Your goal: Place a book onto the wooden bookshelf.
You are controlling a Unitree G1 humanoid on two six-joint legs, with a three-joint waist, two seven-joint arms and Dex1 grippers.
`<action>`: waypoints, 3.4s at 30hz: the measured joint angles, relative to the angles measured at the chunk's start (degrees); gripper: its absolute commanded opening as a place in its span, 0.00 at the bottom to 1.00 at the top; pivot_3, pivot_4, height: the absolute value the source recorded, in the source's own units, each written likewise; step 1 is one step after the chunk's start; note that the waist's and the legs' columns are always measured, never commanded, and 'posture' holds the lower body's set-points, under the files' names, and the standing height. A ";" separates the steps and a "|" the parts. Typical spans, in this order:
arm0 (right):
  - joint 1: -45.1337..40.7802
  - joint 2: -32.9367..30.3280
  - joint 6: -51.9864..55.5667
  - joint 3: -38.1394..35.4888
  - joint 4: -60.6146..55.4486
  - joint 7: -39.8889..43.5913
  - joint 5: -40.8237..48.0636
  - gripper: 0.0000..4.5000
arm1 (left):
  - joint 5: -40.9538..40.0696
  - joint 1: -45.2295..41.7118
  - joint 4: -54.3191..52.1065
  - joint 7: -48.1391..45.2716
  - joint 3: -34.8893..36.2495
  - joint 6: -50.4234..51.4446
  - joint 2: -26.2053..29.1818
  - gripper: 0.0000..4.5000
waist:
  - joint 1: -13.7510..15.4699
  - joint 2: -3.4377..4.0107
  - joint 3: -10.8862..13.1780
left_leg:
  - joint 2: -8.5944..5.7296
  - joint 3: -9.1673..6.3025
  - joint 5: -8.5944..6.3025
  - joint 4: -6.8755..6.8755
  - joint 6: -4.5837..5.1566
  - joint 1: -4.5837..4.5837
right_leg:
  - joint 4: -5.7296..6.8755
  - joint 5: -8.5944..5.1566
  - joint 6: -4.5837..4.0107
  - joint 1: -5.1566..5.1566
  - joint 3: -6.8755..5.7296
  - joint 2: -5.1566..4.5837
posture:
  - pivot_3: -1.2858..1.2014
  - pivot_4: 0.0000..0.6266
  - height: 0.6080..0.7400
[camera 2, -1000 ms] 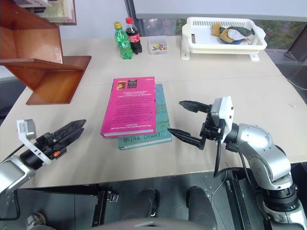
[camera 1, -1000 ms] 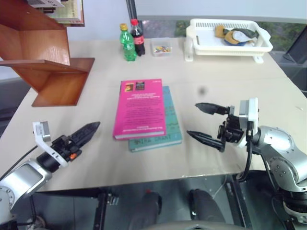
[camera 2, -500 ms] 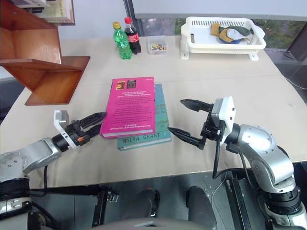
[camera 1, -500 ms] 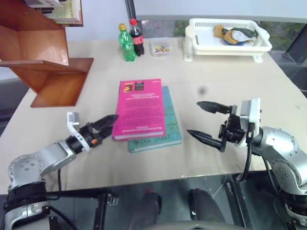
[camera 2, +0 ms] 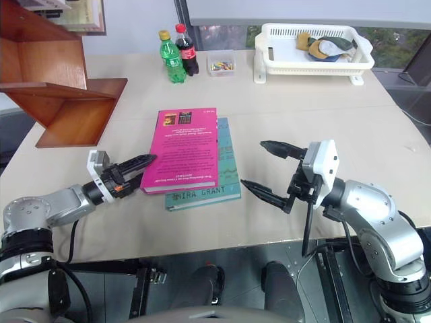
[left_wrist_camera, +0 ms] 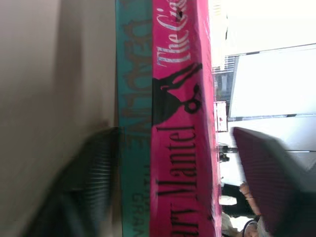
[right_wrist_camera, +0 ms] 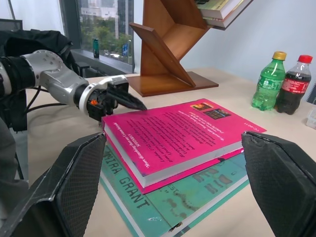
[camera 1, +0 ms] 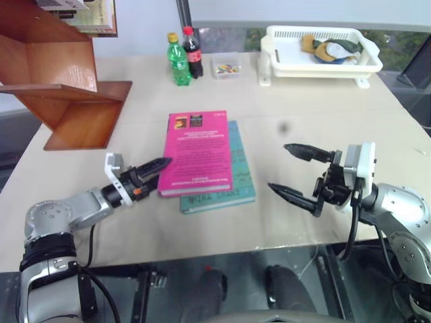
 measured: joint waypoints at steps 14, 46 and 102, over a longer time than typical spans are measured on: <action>0.67 -1.34 0.44 -0.16 -1.20 -1.10 0.73 1.00 | 8.30 -2.77 2.73 -8.85 1.02 2.30 -1.22 0.26 | 0.03 -0.01 -0.01 | 0.05 -0.06 0.00 0.00 0.01 0.01 | 0.01 0.00 0.01 0.01 0.00 -0.07 | 0.52 0.24 1.00; -17.38 8.92 -0.99 6.74 13.12 3.88 0.53 1.00 | 53.71 20.84 -42.64 -20.27 16.26 -66.02 25.82 0.26 | 0.09 0.09 0.21 | 0.21 0.26 -0.01 -0.27 -0.04 -0.20 | -0.17 -0.05 -0.36 -0.31 0.09 0.00 | 0.52 0.24 1.00; -28.41 14.65 -3.11 7.11 20.68 6.54 -1.07 1.00 | 85.05 -25.29 36.93 -18.80 -18.84 -122.94 47.93 0.26 | -2.80 -0.60 0.83 | 0.14 0.29 -0.02 0.24 0.00 -0.44 | 0.95 0.06 -0.09 -0.90 0.12 0.19 | 0.52 0.24 1.00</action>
